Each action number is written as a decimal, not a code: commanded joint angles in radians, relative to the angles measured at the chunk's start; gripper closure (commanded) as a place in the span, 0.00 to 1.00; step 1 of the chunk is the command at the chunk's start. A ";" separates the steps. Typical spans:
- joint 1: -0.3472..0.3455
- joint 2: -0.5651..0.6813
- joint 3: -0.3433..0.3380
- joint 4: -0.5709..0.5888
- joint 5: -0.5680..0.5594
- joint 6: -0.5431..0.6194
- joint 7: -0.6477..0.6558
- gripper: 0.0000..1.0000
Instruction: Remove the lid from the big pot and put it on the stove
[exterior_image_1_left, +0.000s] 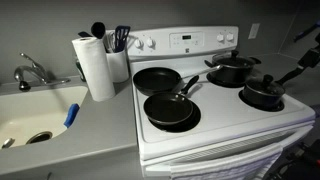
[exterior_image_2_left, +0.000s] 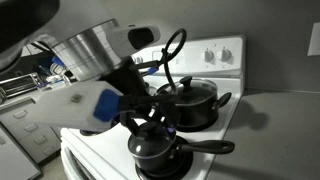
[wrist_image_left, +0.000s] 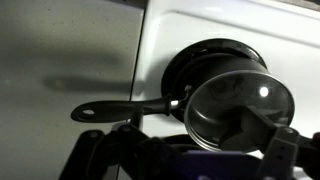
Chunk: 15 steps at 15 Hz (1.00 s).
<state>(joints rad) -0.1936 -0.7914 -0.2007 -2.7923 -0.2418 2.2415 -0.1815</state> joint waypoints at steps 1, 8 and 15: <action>-0.005 0.001 0.006 -0.005 0.006 -0.005 -0.004 0.00; -0.006 0.014 0.009 -0.010 0.004 -0.004 0.000 0.00; -0.006 0.140 0.013 0.072 0.022 0.082 0.078 0.00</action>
<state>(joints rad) -0.1936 -0.7489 -0.1943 -2.7720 -0.2403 2.2673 -0.1360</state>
